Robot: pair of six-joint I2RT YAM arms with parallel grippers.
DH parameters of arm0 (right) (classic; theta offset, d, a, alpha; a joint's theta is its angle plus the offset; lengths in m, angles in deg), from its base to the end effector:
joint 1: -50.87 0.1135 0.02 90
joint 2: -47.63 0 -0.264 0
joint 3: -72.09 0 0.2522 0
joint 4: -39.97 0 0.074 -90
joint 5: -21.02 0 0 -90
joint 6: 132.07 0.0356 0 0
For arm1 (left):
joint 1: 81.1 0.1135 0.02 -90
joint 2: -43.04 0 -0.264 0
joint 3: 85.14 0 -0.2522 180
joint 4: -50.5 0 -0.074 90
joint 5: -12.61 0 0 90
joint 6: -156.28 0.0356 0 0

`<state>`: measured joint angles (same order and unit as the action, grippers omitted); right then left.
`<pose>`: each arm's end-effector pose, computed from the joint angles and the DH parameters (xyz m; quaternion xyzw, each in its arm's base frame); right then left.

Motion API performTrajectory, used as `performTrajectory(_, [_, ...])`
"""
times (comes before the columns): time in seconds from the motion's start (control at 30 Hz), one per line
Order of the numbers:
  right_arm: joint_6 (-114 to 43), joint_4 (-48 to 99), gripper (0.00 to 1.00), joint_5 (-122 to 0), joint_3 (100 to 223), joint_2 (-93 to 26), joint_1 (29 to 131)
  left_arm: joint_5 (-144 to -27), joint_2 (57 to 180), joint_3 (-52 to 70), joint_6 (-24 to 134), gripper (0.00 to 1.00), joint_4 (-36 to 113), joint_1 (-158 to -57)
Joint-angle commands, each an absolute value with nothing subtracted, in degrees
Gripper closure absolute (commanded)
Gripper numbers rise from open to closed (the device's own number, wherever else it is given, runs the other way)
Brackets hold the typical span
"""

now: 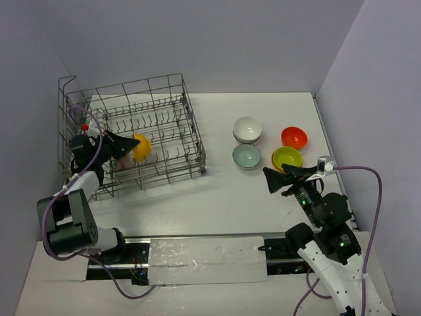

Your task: Load the bowls into the dish rack

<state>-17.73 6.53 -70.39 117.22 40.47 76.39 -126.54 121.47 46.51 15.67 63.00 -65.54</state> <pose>0.0600 0.0277 0.3102 0.0020 0.6786 0.3020 0.6695 0.2751 0.0486 0.2163 -0.1947 0.7489 -0.4818 0.4113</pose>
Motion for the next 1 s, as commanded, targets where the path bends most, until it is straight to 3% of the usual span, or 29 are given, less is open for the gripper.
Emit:
performTrajectory(0.0, [-18.42, 8.98, 0.11, -69.95, 116.87, 40.33, 76.80, -126.44, 121.61, 45.85, 16.97, 0.87, 59.86, -66.15])
performTrajectory(0.37, [-18.42, 8.98, 0.11, -69.95, 116.70, 40.42, 76.80, -117.57, 119.16, 42.52, 21.10, 0.69, 46.52, -66.15])
performTrajectory(0.47, [-18.42, 8.98, 0.11, -69.95, 116.61, 40.42, 76.80, -113.61, 117.40, 40.94, 21.72, 0.57, 43.16, -66.15])
performTrajectory(0.6, [-18.42, 8.98, 0.11, -69.95, 116.78, 40.25, 76.80, -109.92, 114.15, 38.56, 21.72, 0.33, 37.90, -66.15])
performTrajectory(0.7, [-18.51, 8.98, 0.11, -70.12, 116.87, 39.90, 76.80, -108.16, 111.86, 35.93, 22.25, 0.22, 33.26, -66.24])
performTrajectory(0.97, [-17.81, 6.18, 0.11, -74.33, 119.32, 36.74, 76.80, -98.69, 106.85, 26.88, 25.67, 0.08, 22.07, -72.11])
